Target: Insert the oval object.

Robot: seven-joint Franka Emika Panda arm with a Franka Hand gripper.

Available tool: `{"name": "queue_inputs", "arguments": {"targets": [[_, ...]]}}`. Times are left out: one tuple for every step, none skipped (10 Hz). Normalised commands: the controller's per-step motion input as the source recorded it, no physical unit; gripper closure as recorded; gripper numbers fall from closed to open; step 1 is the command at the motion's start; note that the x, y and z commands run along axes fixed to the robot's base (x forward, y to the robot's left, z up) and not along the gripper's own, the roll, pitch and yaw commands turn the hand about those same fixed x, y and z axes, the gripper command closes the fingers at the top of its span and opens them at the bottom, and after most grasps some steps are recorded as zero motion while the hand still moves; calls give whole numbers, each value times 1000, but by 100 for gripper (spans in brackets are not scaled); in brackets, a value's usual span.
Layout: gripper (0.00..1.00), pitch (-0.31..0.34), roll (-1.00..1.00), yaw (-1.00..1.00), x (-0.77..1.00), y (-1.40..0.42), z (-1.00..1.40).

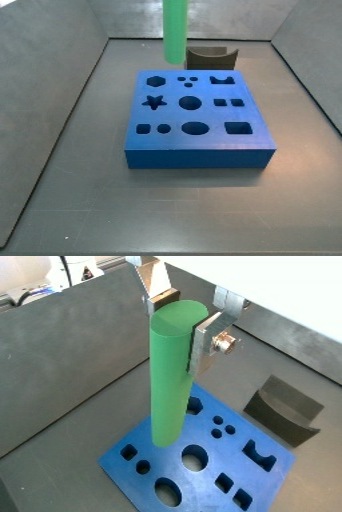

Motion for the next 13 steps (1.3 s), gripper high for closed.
{"name": "queue_inputs", "arguments": {"targets": [[100,-9,13,-631,383,-340,-271],[100,-6,31,-486,540,-377,-309],[100,-6,50,-409,620,-389,-346],[100,-4,43,-437,600,-357,-323],[100,0,23,-634,411,-257,-266],[100,0,43,-937,89,-114,-326],[100,-1,46,-1000,0,0,-317],[100,0,49,-1000,0,0,-311],[100,-1,36,-1000,0,0,-280],[100,0,33,-1000,0,0,-269],[100,0,33,-1000,0,0,-257],[100,0,34,-1000,0,0,-266],[100,-4,31,-1000,0,0,-269]]}}
